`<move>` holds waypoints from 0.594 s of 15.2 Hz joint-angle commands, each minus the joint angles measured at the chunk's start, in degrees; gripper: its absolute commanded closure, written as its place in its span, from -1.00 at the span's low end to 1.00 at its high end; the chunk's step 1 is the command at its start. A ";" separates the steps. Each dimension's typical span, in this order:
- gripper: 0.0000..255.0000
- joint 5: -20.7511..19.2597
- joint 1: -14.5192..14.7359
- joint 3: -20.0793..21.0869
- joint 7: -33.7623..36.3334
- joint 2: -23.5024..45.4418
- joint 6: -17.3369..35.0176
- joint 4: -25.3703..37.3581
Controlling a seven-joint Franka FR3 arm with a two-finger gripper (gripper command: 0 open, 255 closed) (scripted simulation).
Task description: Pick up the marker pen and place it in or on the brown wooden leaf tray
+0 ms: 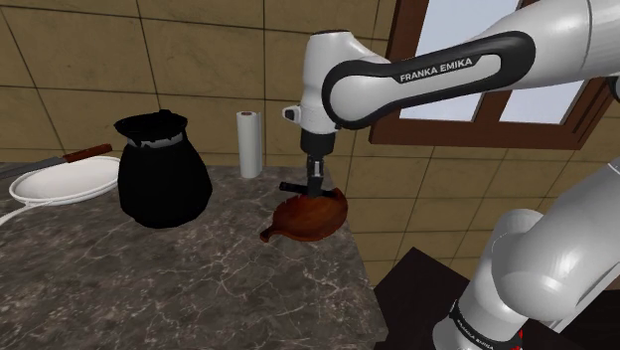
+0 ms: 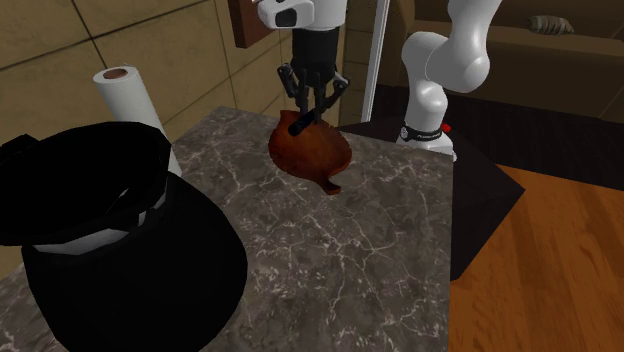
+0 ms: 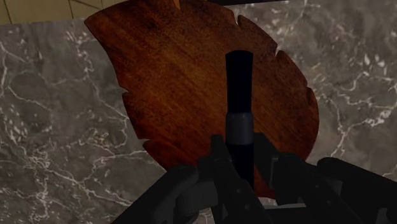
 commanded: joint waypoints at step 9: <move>1.00 -0.19 0.00 0.49 0.49 2.15 7.87 -5.70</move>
